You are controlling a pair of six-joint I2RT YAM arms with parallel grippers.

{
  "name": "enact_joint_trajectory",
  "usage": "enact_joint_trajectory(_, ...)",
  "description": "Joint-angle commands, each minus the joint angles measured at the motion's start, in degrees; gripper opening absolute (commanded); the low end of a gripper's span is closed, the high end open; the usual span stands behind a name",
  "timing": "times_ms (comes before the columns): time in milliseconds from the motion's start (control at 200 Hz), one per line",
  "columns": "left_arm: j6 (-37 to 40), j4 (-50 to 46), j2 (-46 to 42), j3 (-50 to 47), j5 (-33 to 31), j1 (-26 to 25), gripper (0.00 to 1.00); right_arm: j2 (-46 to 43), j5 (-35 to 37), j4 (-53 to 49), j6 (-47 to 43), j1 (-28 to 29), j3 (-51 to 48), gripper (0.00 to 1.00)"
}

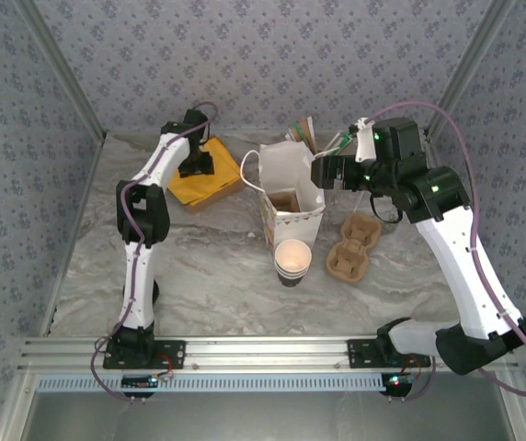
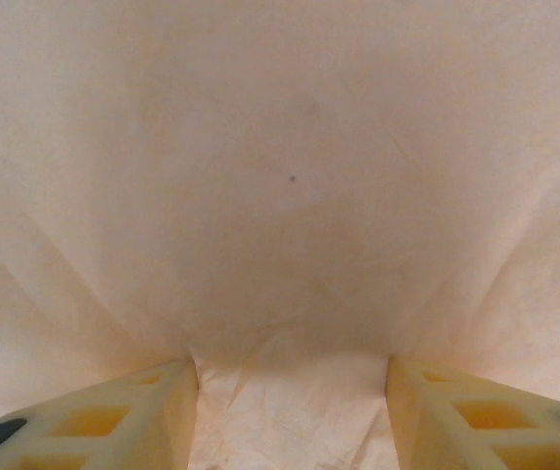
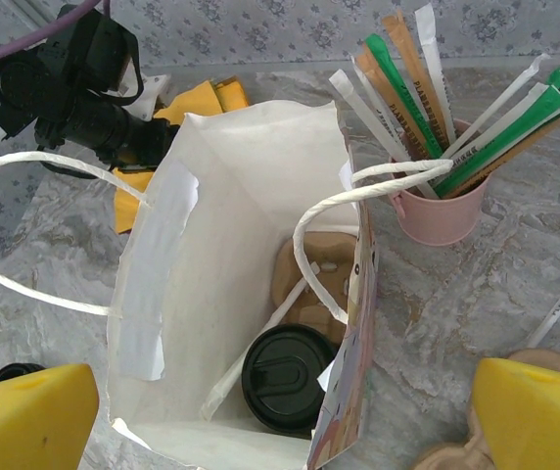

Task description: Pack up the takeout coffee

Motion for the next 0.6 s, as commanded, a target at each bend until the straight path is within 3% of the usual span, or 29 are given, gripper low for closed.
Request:
enact_joint_trajectory(0,0.59,-0.54,-0.90,-1.29,-0.26,0.05,0.47,0.01,-1.18,0.25,-0.32,-0.56,1.18,1.00)
enact_joint_trajectory(50,0.74,-0.67,-0.76,-1.18,-0.14,0.10,0.37,0.06,-1.28,0.42,-0.32,-0.52,1.09,1.00)
enact_joint_trajectory(195,1.07,-0.87,-0.77,-1.35,-0.28,0.13,0.31,0.01,-1.37,0.51,-0.39,-0.77,1.00,1.00)
enact_joint_trajectory(295,1.29,-1.36,-0.68,-1.01,-0.45,0.14,0.15,0.06,-1.32,0.45,-0.40,-0.81,1.08,1.00)
enact_joint_trajectory(430,1.02,-1.59,-2.55,-0.71,-0.63,0.14,0.14,-0.02,-1.51,0.57,-0.41,-0.95,0.92,1.00)
enact_joint_trajectory(595,0.94,-3.88,-4.82,2.48,-0.83,0.14,0.00,0.06,-1.89,1.63,-0.40,-0.98,0.47,1.00)
